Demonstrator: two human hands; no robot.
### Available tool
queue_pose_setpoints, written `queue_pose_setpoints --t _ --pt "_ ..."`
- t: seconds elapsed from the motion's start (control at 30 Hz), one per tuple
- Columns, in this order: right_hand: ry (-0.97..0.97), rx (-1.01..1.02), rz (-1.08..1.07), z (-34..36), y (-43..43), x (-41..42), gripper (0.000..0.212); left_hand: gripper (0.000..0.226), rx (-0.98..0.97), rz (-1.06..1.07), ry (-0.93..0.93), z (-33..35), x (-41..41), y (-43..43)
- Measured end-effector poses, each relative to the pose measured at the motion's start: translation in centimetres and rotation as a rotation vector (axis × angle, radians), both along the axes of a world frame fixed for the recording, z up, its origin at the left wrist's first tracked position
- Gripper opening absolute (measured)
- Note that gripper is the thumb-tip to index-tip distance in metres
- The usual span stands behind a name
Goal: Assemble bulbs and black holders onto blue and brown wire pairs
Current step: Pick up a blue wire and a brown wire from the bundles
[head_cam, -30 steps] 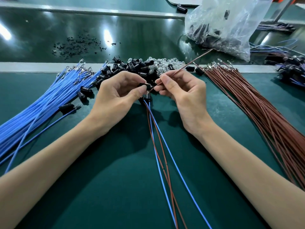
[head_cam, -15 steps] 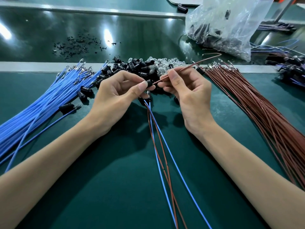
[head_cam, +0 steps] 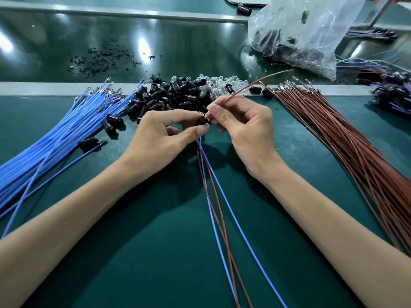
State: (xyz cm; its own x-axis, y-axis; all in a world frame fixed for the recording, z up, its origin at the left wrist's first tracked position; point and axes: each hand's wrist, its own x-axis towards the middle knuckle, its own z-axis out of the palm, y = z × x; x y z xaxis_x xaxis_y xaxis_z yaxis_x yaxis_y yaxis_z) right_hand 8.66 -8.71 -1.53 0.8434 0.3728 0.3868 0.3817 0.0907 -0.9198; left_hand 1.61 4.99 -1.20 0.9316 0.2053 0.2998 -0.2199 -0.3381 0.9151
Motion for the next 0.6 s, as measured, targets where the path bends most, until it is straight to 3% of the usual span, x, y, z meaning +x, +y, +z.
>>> queue_pose_setpoints --t 0.3,0.43,0.6 --pt "0.017 -0.115 0.065 0.05 -0.04 0.1 0.014 0.019 0.086 0.009 0.0 0.01 -0.01 0.14" --pt "0.268 0.156 0.092 0.37 -0.22 0.39 0.008 0.014 0.046 0.047 0.011 -0.14 0.12 0.05" --pt "0.139 0.076 0.048 -0.17 -0.18 0.64 0.023 0.011 0.14 0.009 0.003 -0.02 -0.16 0.01"
